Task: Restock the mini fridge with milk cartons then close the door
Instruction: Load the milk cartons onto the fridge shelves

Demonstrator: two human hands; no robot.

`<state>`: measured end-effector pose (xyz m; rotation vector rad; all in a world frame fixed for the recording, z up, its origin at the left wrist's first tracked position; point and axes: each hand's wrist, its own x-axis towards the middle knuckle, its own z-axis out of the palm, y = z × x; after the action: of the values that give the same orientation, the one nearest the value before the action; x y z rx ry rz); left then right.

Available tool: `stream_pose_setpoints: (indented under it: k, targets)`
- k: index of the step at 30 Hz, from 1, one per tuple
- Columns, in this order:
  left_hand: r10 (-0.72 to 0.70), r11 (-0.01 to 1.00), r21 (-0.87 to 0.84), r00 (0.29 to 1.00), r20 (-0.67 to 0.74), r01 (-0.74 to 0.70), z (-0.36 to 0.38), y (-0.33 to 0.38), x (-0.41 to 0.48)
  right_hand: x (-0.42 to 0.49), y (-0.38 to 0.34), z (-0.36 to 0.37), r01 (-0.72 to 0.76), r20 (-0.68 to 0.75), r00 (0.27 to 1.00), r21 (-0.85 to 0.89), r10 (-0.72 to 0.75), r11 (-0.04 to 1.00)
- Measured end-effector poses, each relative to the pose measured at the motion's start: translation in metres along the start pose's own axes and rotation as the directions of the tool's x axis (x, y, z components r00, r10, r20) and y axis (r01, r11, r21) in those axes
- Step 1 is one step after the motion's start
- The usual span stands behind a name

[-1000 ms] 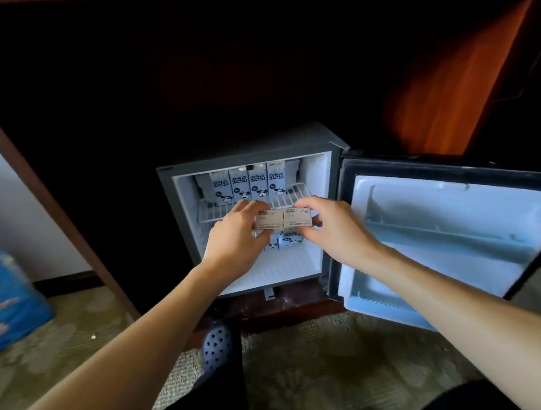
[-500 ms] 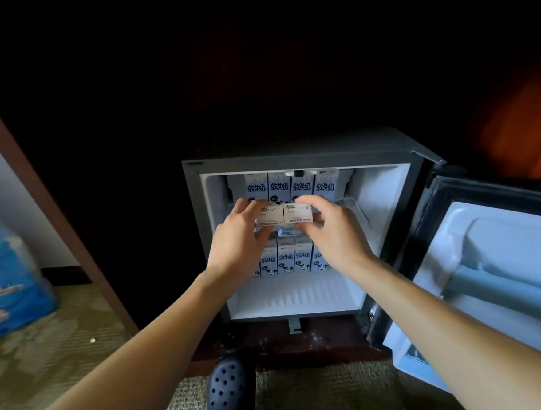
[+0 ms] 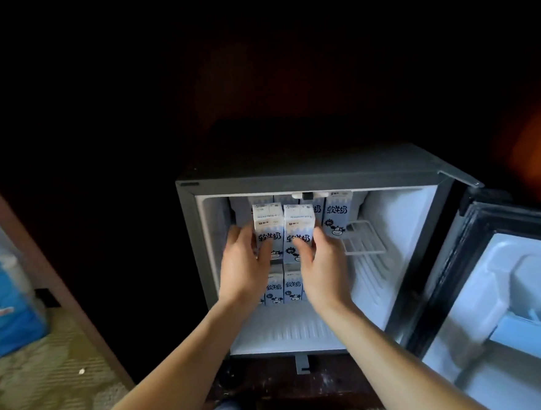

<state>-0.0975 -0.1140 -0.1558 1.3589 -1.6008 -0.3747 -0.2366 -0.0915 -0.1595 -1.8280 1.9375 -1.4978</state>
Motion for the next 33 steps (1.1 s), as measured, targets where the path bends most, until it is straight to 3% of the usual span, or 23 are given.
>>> stream_pose_setpoints:
  k: [5, 11, 15, 24, 33]
  targets:
    - [0.040, 0.996, 0.079, 0.999, 0.030, -0.043, 0.015, -0.022, 0.002, 0.006, 0.020, 0.019, -0.029, 0.096, 0.995, -0.058, 0.035, 0.998]
    - [0.027, 0.988, 0.153, 0.998, 0.056, -0.036, 0.017, -0.040, -0.007, -0.002, 0.035, 0.039, 0.008, -0.022, 1.000, 0.047, -0.007, 0.999]
    - [0.061, 0.979, 0.196, 0.998, -0.004, -0.059, 0.019, -0.042, -0.010, -0.004, 0.037, 0.044, 0.031, -0.082, 0.996, 0.043, -0.028, 0.999]
    - [-0.049, 0.960, 0.274, 0.999, -0.007, 0.049, 0.027, -0.047, 0.000, -0.007, 0.032, 0.051, 0.082, -0.149, 0.985, -0.030, -0.086, 0.996]
    - [-0.046, 0.929, 0.371, 0.988, 0.147, -0.012, 0.017, -0.044, -0.006, -0.013, 0.034, 0.047, 0.008, 0.001, 1.000, 0.062, -0.008, 0.998]
